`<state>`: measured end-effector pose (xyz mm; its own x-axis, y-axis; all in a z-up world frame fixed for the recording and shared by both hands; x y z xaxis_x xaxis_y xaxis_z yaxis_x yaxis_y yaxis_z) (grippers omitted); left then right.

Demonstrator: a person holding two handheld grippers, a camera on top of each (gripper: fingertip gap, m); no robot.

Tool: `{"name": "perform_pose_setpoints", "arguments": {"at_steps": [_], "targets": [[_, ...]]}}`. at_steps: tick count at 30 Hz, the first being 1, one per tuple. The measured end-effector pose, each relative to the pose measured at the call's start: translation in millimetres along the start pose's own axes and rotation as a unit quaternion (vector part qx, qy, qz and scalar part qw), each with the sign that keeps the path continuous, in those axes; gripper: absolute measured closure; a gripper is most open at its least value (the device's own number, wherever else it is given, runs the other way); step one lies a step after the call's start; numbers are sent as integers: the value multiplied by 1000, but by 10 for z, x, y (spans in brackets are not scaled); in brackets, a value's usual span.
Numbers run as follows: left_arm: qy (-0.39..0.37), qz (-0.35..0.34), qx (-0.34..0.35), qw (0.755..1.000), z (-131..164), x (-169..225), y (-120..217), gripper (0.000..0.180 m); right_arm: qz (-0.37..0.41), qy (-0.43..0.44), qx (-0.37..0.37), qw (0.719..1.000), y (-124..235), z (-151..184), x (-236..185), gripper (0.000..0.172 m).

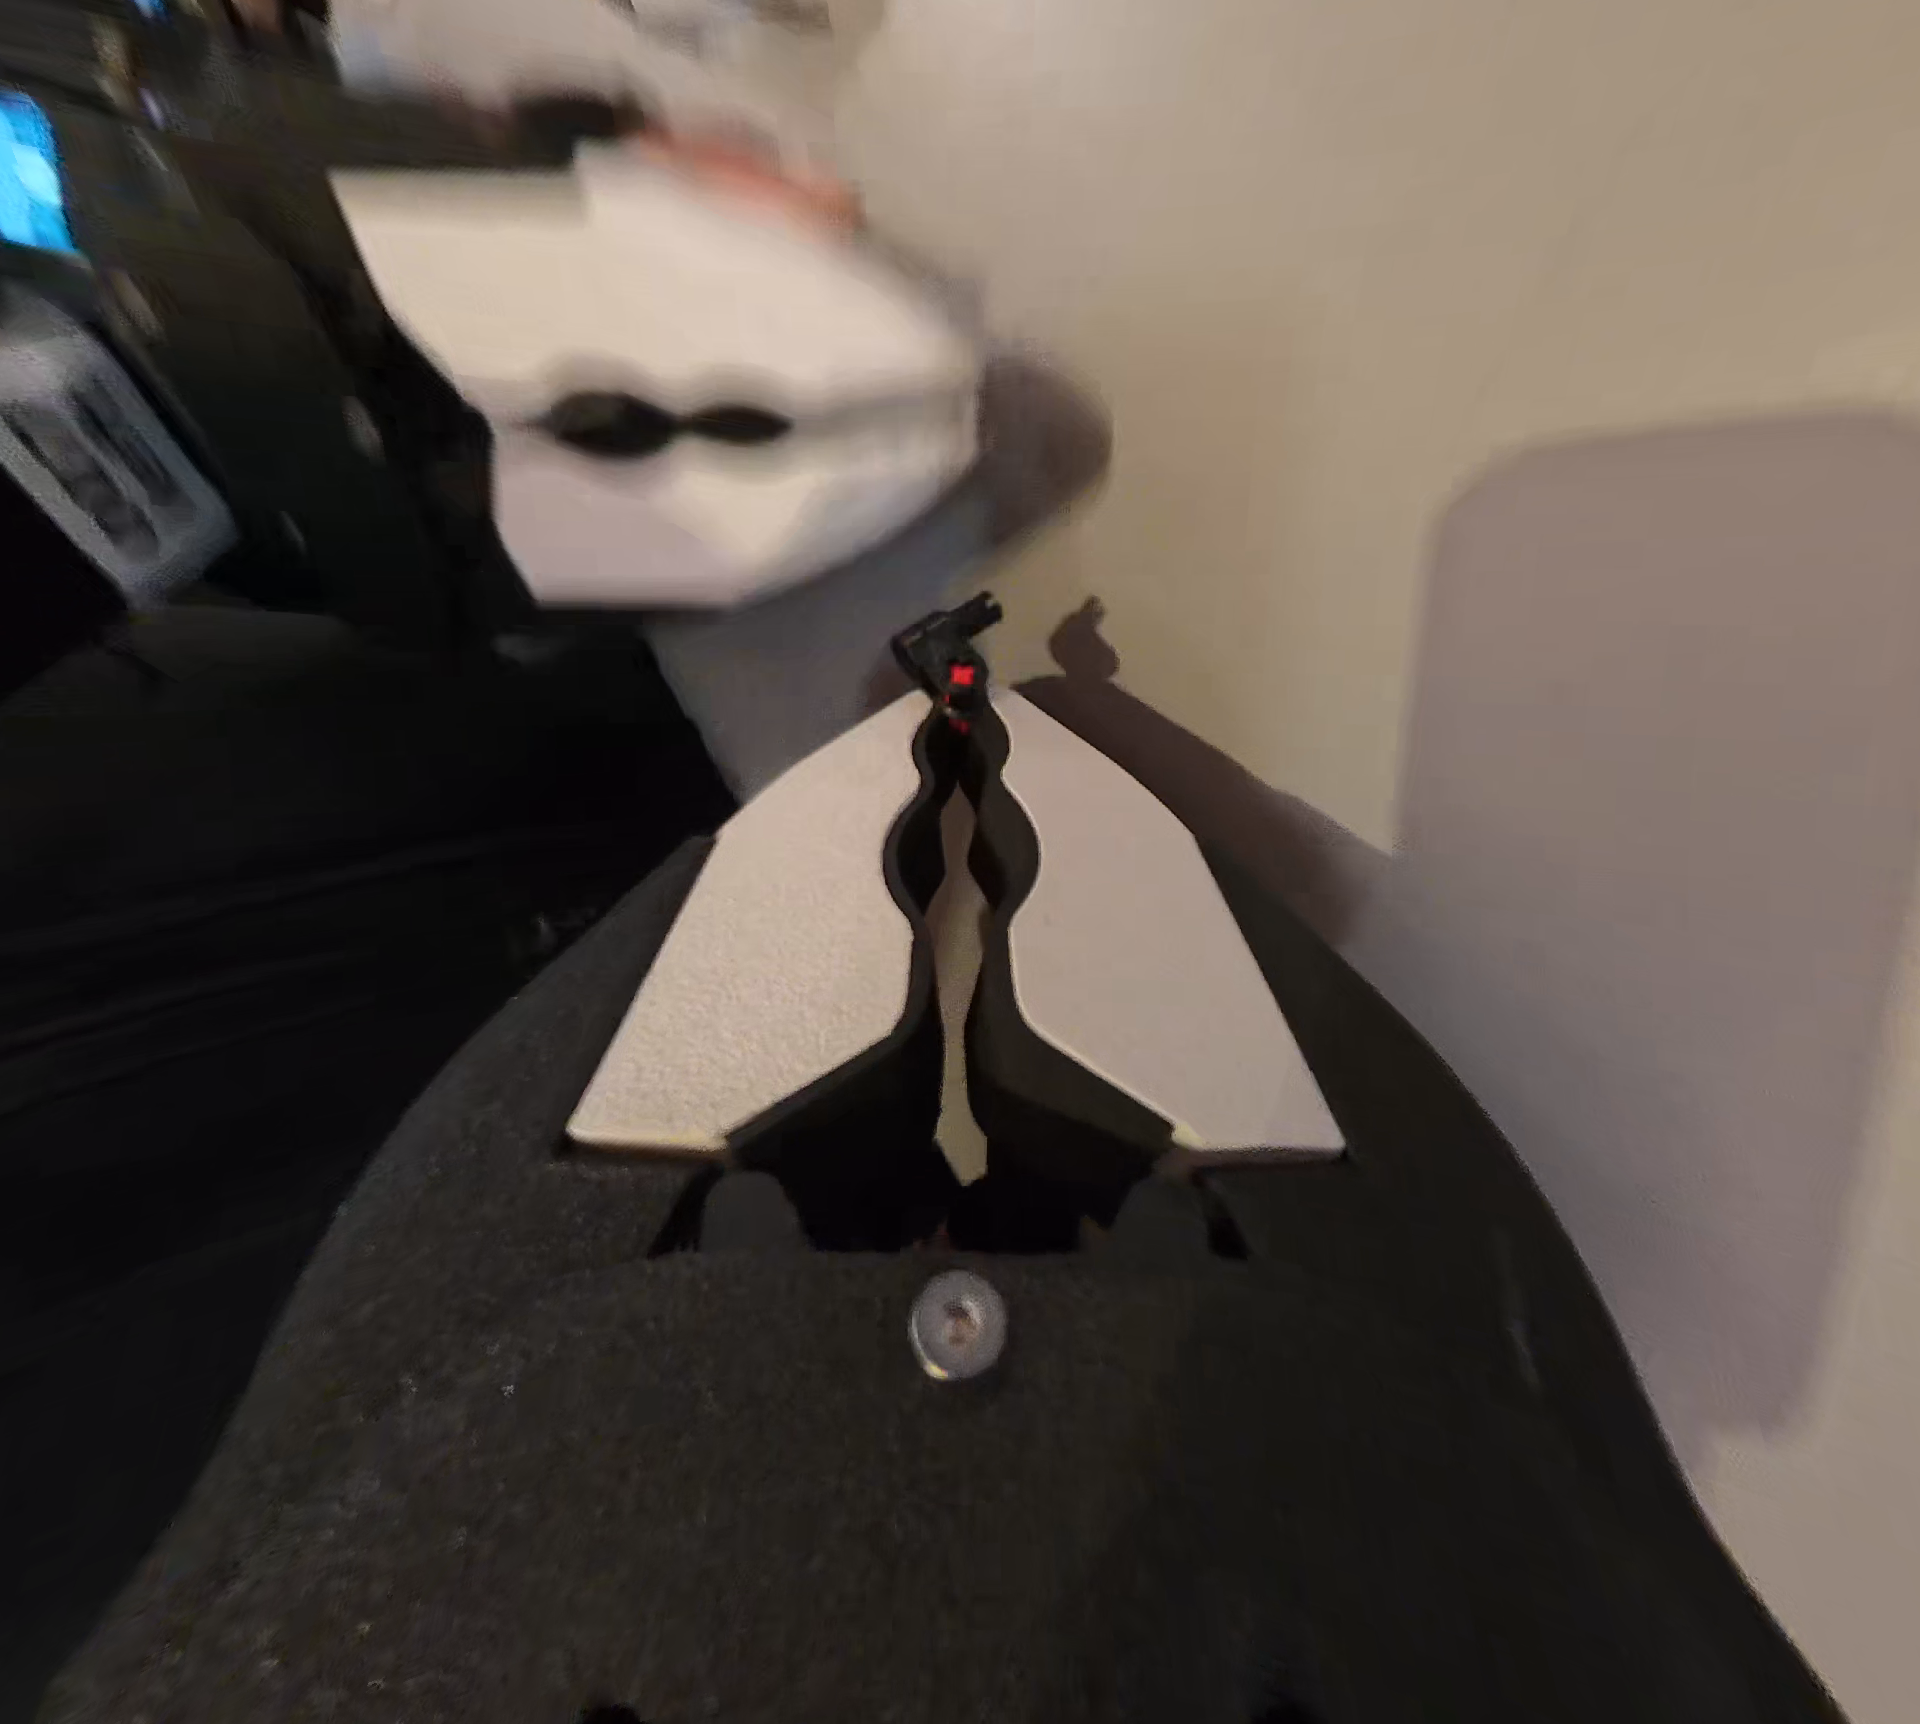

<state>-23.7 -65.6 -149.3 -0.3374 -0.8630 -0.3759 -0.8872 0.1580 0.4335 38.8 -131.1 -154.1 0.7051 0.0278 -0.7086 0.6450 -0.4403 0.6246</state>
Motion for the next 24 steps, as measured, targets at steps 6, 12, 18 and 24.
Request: {"name": "perform_pose_setpoints", "arguments": {"at_steps": [6, 12, 18, 24], "targets": [[15, 21, -2, 1000, 150, -211, 85, 179, -6, -21, -17, 1000, 10, 63, 64, 170], [-70, 106, 83, 988, -13, -51, 117, 170, -57, -23, -14, 998, 20, 17, 46, 170], [-153, 146, 91, 973, -16, 15, 53, 164, -81, -14, -26, 996, 2, 17, 18, 169], [-243, 145, 100, 954, -25, 70, 12, 157, -73, -3, -62, 995, -56, 39, 4, 169]]}}
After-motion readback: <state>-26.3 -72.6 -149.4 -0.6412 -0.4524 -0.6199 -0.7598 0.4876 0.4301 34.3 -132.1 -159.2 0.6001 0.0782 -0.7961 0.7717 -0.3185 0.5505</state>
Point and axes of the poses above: each gripper's, where its closed fingertips meet, y back along the fingers, z out of its underside, x = y × z across the jaws, the point moved 6 cm from there along y, back along the fingers, and after that the axes turned 3 degrees about y, right-handed, at the moved point
